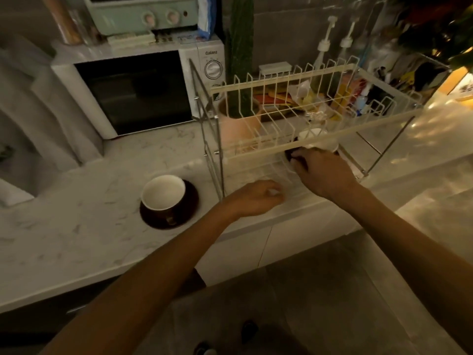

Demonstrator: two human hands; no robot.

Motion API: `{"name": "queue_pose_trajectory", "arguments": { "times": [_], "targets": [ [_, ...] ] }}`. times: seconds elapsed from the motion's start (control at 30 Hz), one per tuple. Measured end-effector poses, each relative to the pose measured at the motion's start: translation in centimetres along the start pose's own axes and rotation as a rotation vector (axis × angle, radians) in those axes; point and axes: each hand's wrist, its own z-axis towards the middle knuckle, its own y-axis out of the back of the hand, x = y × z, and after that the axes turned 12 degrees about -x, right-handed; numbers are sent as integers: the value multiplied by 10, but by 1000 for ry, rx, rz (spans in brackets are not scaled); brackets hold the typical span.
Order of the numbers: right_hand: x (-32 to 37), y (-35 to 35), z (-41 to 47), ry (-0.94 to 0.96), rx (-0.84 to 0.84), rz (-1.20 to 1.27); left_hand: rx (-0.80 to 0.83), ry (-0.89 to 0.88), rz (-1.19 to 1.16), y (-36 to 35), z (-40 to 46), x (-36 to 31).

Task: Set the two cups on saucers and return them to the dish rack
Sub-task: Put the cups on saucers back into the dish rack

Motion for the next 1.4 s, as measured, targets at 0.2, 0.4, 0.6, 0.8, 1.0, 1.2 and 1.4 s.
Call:
{"name": "queue_pose_trajectory", "arguments": {
  "times": [0.2, 0.4, 0.6, 0.8, 1.0, 1.2, 1.4],
  "targets": [
    [70, 7, -32, 131, 529, -110, 58, 29, 121, 43, -73, 49],
    [139, -4, -44, 258, 736, -34, 36, 118, 307, 93, -115, 96],
    [195, -22, -29, 221, 587, 86, -133, 205, 495, 137, -138, 140],
    [215, -54, -6, 23, 433, 305, -321, 437, 159, 160, -133, 178],
    [226, -87, 11, -179, 424, 477, -548, 588, -378, 146, -108, 198],
    [222, -113, 23, -319, 468, 565, -596, 640, -636, 129, -85, 207],
    [220, -134, 22, -350, 537, 706, -627, 628, -753, 123, -73, 214]
  ]
}}
